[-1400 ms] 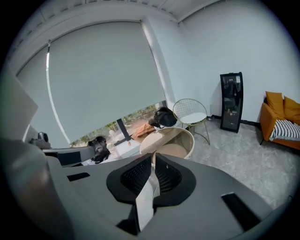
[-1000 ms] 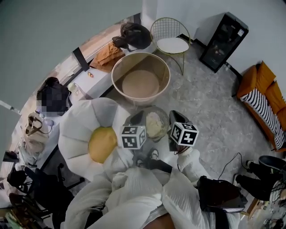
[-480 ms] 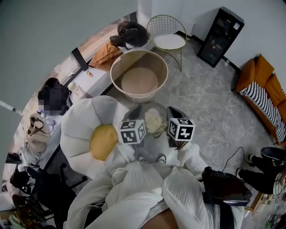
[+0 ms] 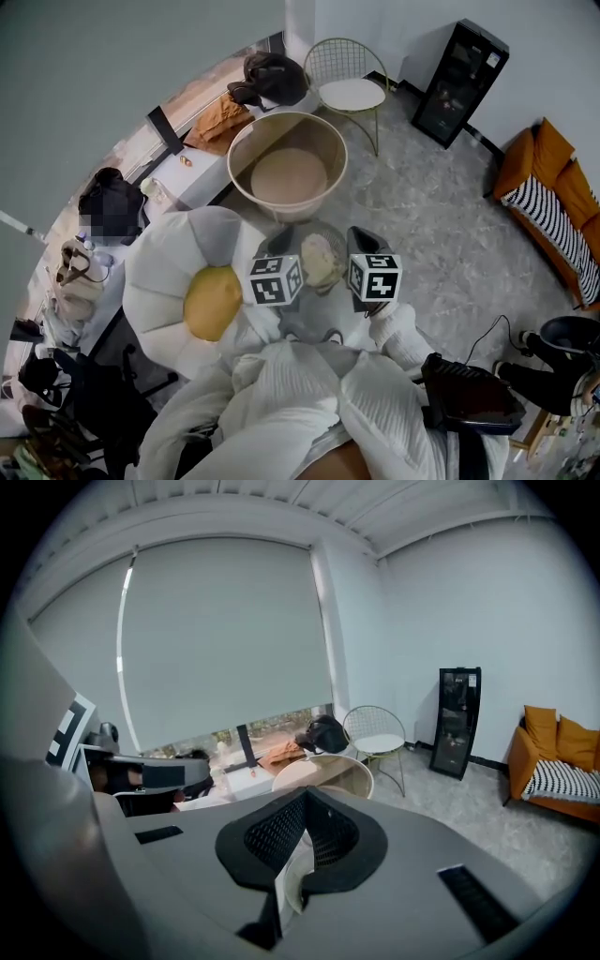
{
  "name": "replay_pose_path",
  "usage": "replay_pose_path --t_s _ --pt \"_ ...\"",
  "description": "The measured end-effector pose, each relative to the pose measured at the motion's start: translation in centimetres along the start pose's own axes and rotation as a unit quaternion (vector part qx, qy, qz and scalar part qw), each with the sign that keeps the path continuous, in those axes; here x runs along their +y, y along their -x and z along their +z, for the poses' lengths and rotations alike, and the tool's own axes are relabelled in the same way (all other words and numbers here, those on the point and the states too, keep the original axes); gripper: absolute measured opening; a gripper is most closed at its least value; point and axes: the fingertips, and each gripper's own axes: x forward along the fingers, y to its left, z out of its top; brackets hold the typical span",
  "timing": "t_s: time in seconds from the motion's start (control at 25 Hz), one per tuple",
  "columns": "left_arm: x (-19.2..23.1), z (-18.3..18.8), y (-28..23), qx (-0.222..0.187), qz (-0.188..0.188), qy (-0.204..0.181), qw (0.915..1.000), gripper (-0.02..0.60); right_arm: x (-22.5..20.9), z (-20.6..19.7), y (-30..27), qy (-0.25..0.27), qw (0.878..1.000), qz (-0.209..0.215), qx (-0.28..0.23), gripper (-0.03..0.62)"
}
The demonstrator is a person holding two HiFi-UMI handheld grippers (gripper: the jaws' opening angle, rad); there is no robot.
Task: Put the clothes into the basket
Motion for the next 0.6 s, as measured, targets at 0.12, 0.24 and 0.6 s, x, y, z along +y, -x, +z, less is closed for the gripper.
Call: replay_pose_path --t_s 0.12,0.24,0.6 --pt "-0.1 0.2 -0.1 -0.001 0.002 -0.006 1.0000 0.006 0.0 0.1 -0.1 -0.001 1.000 0.004 -0.001 0.023" --pt "-0.2 0.3 -0.3 -0.003 0.003 -0.011 0.9999 0.006 -0.3 0.1 -0.2 -0.002 1.000 0.006 -0.002 0.023" --pt "-0.6 0.3 -0.6 0.003 0.003 -0.008 1.0000 0.006 -1.1 0.2 0.4 -0.011 1.000 0.003 -0.003 0.023"
